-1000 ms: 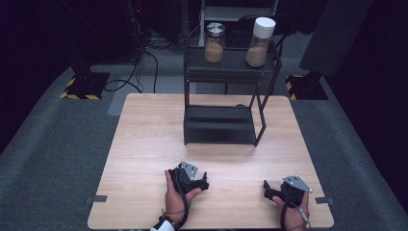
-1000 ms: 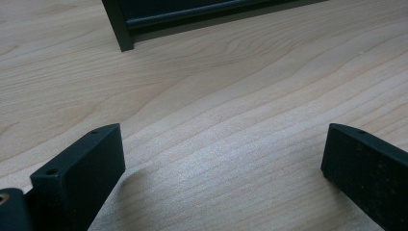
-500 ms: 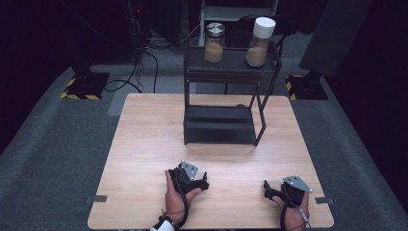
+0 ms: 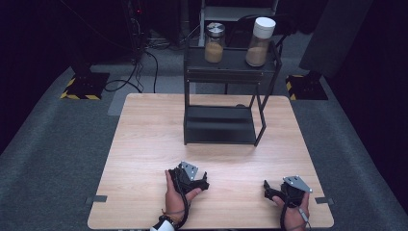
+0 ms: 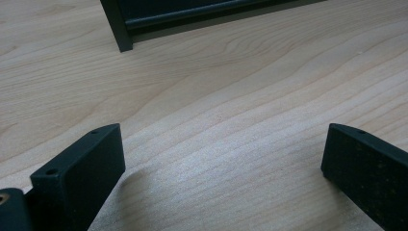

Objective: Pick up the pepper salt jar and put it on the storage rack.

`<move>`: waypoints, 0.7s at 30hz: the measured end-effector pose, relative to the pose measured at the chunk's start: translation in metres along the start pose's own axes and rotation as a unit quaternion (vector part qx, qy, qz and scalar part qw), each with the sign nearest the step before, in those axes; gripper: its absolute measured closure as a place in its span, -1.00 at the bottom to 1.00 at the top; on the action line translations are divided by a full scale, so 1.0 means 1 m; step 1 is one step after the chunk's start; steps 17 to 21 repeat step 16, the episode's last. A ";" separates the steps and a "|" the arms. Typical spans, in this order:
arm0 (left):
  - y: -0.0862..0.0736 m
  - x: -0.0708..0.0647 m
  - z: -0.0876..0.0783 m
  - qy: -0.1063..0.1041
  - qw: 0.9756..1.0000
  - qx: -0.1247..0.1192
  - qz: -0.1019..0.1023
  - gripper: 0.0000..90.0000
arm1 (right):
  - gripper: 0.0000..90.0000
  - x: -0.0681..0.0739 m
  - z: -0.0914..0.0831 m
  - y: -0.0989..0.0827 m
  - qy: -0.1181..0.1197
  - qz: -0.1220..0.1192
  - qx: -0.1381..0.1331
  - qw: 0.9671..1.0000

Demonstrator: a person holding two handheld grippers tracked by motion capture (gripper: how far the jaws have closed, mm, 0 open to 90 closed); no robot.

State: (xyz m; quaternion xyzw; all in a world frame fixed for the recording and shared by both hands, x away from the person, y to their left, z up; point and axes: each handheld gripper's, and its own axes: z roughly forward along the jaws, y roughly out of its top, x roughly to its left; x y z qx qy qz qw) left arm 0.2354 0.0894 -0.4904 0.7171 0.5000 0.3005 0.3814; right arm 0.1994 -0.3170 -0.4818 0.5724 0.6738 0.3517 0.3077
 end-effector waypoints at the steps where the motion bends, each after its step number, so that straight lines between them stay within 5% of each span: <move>1: 0.000 0.000 0.000 0.000 1.000 0.000 0.000 -0.98 | -1.00 0.000 0.000 0.000 -0.001 0.000 0.000 1.000; 21: -0.001 -0.002 0.000 0.003 1.000 -0.002 0.005 -0.98 | -0.99 0.000 0.000 -0.001 0.005 -0.009 -0.002 1.000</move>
